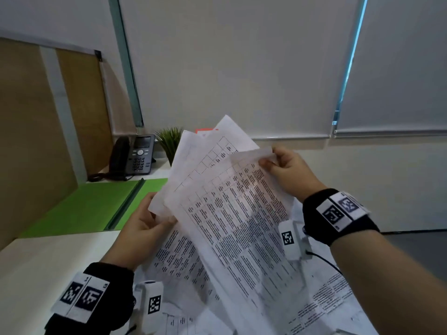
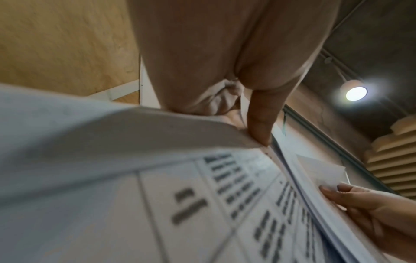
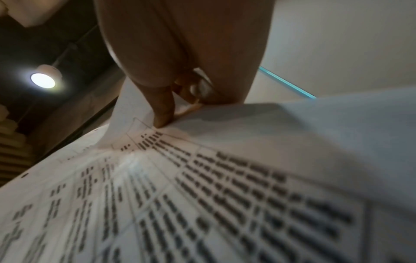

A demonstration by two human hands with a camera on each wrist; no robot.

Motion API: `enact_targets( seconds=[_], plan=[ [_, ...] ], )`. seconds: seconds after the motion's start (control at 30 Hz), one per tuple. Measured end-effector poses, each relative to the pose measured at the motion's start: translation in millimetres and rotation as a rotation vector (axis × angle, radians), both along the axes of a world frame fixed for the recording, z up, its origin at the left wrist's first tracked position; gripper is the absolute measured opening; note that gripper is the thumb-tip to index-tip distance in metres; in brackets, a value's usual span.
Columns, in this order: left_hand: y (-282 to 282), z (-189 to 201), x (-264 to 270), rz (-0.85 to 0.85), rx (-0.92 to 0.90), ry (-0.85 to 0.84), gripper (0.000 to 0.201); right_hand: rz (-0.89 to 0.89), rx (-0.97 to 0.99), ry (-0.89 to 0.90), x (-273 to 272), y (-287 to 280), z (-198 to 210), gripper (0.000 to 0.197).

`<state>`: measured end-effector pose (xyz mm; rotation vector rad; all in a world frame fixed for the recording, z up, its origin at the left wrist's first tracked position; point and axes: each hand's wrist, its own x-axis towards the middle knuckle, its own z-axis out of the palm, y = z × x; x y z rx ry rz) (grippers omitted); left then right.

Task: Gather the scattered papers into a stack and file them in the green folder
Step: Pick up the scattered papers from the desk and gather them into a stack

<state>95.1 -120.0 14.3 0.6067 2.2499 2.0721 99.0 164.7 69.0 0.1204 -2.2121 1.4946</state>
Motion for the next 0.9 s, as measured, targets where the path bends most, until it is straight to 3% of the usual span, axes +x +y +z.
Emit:
enact_targets(
  seconds=[0.1,0.23,0.33,0.43,0.6,0.73,0.9],
  plan=[
    [-3.0,-7.4,-2.5,0.016,-0.059,-0.032,0.033,-0.041,-0.095,0.059,1.2,-4.8,-8.4,0.017],
    [-7.5,-16.4,-8.1,-0.022,-0.245,-0.055,0.056,-0.101,-0.228,0.11,2.4,-4.5,-16.1,0.023],
    [-9.0,-19.3,-10.8,0.022,-0.342,0.032,0.037,-0.083,-0.308,0.141,4.5,-3.0,-17.5,0.024],
    [-6.2,-19.5,-11.3,0.093,-0.288,0.055,0.032,-0.146,-0.244,0.156,6.7,-1.4,-17.6,0.014],
    [-3.3,-15.5,-12.8,0.216,-0.013,0.019,0.025,-0.362,-0.311,0.244,4.3,9.8,-14.1,0.004],
    [0.6,-6.8,-14.1,0.255,0.216,-0.017,0.023,-0.165,-0.589,0.112,1.4,10.0,-11.7,0.01],
    [13.8,-8.0,-4.5,0.144,0.253,-0.106,0.023,-0.092,-0.584,0.066,0.2,-4.3,-17.3,0.019]
  ],
)
